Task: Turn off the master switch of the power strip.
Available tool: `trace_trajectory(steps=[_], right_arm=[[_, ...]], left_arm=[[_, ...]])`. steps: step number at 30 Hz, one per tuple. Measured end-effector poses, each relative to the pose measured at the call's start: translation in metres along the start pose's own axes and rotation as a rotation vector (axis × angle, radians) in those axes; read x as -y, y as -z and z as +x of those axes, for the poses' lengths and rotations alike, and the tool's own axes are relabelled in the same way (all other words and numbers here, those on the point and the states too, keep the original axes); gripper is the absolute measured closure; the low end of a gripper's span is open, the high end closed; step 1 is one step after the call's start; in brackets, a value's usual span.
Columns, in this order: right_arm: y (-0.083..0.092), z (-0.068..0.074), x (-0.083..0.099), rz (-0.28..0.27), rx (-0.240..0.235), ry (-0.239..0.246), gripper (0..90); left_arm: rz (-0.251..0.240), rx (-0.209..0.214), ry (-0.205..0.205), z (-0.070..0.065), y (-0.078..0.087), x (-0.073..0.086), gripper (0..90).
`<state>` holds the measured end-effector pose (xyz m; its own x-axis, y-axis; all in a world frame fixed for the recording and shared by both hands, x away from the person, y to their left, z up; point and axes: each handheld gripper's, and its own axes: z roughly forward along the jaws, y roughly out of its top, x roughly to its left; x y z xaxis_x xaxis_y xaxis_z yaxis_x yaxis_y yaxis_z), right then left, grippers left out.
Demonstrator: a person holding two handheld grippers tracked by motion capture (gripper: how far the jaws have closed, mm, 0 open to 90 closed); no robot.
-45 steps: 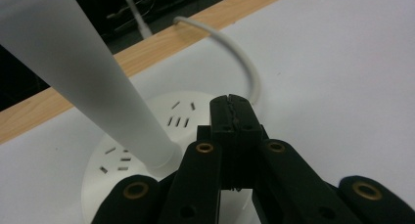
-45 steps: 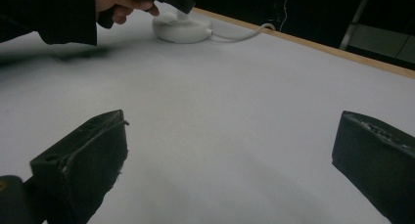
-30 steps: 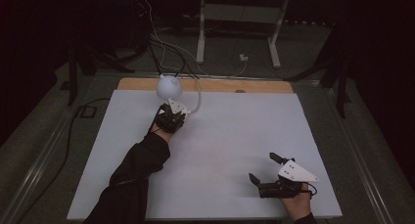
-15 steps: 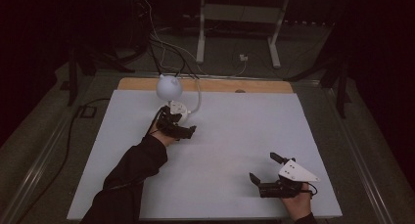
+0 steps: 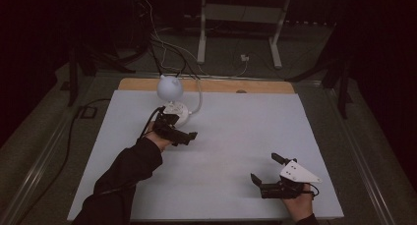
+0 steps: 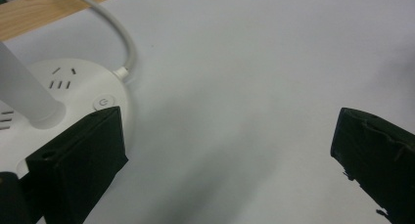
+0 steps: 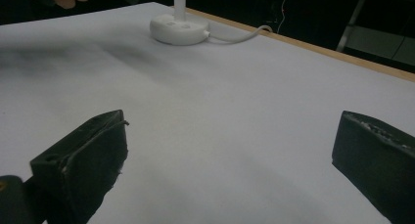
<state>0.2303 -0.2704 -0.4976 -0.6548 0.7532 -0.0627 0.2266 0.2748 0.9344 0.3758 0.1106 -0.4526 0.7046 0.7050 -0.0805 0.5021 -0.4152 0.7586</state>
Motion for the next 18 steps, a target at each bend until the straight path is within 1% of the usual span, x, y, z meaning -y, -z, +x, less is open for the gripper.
trace_trajectory(steps=[2,3,5,9,12,17,18], right_arm=[[0.0,0.0,0.0,-0.001,0.0,0.001,0.0],[0.0,0.001,0.0,0.0,-0.001,0.001,0.0],[0.0,0.001,0.0,-0.001,-0.001,0.001,0.0],[0.0,0.0,0.0,0.0,-0.001,-0.001,0.0],[0.0,0.0,0.0,-0.002,-0.001,-0.001,0.0],[0.0,0.001,0.0,0.001,-0.001,-0.001,0.0],[0.0,0.001,0.0,0.002,-0.001,-0.001,0.0]], left_arm=[[-0.004,0.003,-0.005,0.0,0.005,0.001,0.4],[-0.007,-0.004,-0.009,0.0,0.007,0.003,0.4],[-0.002,0.002,-0.019,0.0,0.012,0.005,0.4],[0.006,0.0,-0.031,0.001,0.021,0.012,0.4],[0.009,0.008,-0.027,0.002,0.028,0.018,0.4],[0.021,-0.003,-0.031,0.006,0.039,0.031,0.4],[0.019,0.006,-0.024,0.006,0.041,0.034,0.4]])
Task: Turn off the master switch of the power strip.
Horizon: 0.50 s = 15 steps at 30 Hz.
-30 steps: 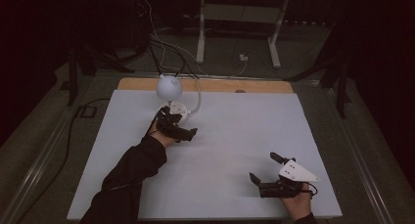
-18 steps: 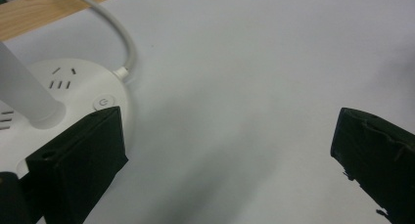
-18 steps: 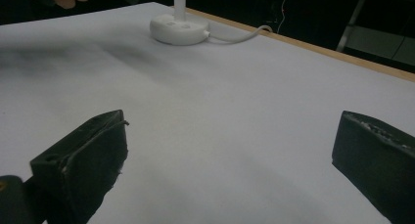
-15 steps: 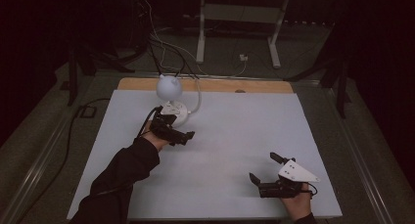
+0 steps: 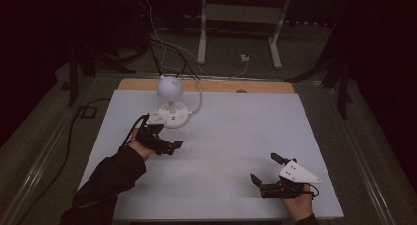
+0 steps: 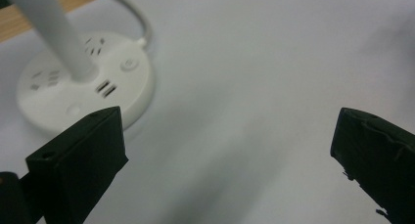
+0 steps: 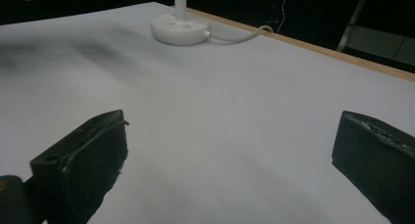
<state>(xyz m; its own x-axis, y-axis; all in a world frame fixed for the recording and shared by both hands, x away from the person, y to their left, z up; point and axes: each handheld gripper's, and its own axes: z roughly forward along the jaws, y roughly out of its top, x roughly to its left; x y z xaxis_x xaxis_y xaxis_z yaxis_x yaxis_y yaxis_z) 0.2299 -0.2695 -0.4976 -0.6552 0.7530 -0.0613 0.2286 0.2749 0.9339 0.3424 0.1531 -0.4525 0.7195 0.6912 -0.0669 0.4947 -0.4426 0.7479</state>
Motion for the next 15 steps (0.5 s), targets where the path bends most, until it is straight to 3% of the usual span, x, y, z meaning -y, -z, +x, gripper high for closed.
trace_trajectory(steps=[2,8,15], right_arm=[[0.0,0.0,0.0,0.0,0.001,-0.001,0.0],[-0.001,0.0,0.0,0.004,0.003,0.0,0.0],[-0.001,0.0,0.001,0.009,0.004,0.0,0.0]], left_arm=[[0.007,-0.017,-0.002,0.0,0.003,0.006,0.4],[0.028,-0.003,-0.008,-0.002,0.011,0.029,0.4],[0.016,0.009,-0.015,-0.005,0.023,0.05,0.5]])
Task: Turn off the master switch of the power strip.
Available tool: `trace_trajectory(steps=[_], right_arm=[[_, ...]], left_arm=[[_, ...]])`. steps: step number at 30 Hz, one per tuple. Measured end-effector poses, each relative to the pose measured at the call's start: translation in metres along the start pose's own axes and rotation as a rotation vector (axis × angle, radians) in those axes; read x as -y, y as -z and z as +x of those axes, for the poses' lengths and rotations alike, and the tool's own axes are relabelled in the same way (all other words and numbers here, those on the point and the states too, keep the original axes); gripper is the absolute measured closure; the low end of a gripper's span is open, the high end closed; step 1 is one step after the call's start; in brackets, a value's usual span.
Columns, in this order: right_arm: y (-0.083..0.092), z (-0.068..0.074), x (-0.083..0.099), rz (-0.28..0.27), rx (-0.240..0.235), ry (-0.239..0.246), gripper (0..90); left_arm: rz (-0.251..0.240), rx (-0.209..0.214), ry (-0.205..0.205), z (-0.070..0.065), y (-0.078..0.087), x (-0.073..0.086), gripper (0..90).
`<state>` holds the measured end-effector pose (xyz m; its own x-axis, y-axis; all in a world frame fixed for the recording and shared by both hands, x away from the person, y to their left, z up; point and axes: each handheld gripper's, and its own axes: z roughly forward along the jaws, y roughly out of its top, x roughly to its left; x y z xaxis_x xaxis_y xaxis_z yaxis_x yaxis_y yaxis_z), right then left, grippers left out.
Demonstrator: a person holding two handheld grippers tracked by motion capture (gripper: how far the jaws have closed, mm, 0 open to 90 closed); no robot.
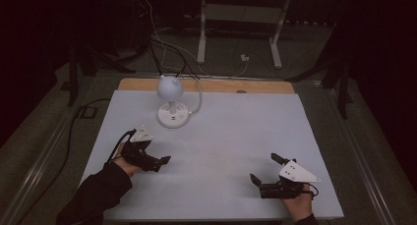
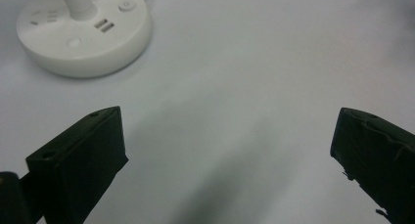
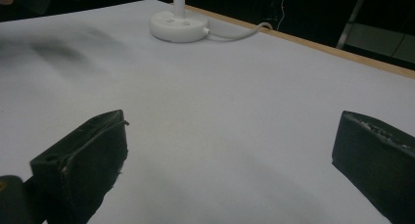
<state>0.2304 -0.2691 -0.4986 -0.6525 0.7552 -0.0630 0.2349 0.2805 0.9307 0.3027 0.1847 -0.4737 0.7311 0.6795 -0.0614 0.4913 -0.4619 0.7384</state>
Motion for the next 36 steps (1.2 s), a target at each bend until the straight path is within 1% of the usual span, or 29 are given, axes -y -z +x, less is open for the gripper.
trace_trajectory(steps=[6,8,9,11,13,15,18,20,22,24,26,28,29,32,36], right_arm=[[0.0,0.0,0.0,0.002,-0.001,0.001,0.0],[0.0,0.0,0.0,0.002,-0.002,0.001,0.0],[0.0,0.0,0.0,0.004,-0.002,0.001,0.0],[-0.001,0.001,0.0,0.009,-0.002,0.008,0.0],[-0.001,0.001,0.0,0.008,-0.004,0.007,0.0],[-0.001,0.001,0.0,0.008,-0.005,0.008,0.0],[-0.001,0.001,0.0,0.006,-0.006,0.007,0.0],[-0.001,0.001,0.0,0.007,-0.006,0.005,0.0],[-0.001,0.001,0.0,0.008,-0.007,0.006,0.0],[-0.001,0.001,0.0,0.009,-0.008,0.005,0.0],[-0.001,0.001,0.0,0.011,-0.008,0.005,0.0],[-0.001,0.001,0.001,0.011,-0.009,0.008,0.0],[-0.002,0.001,0.001,0.01,-0.011,0.007,0.0],[-0.002,0.001,0.001,0.013,-0.015,0.004,0.0],[-0.002,0.001,0.0,0.009,-0.014,0.008,0.0]], left_arm=[[0.002,-0.002,-0.006,-0.003,0.007,0.017,0.5],[0.001,-0.001,-0.001,-0.005,0.01,0.021,0.5],[0.01,-0.012,-0.007,-0.006,0.011,0.023,0.5],[0.013,-0.013,-0.015,-0.008,0.013,0.028,0.5],[0.007,-0.013,-0.008,-0.011,0.015,0.032,0.5],[0.007,-0.009,-0.019,-0.013,0.016,0.036,0.5],[-0.007,0.002,-0.019,-0.016,0.018,0.044,0.5],[-0.015,-0.003,-0.026,-0.019,0.018,0.049,0.5],[-0.021,-0.005,-0.028,-0.019,0.019,0.055,0.4],[-0.017,0.006,-0.019,-0.02,0.02,0.059,0.4],[-0.013,0.006,-0.022,-0.02,0.02,0.066,0.4],[-0.024,0.0,-0.03,-0.021,0.02,0.073,0.5],[-0.024,0.002,-0.026,-0.02,0.019,0.076,0.5],[-0.03,0.012,-0.008,-0.017,0.016,0.077,0.4],[-0.031,0.014,-0.015,-0.016,0.013,0.076,0.5]])
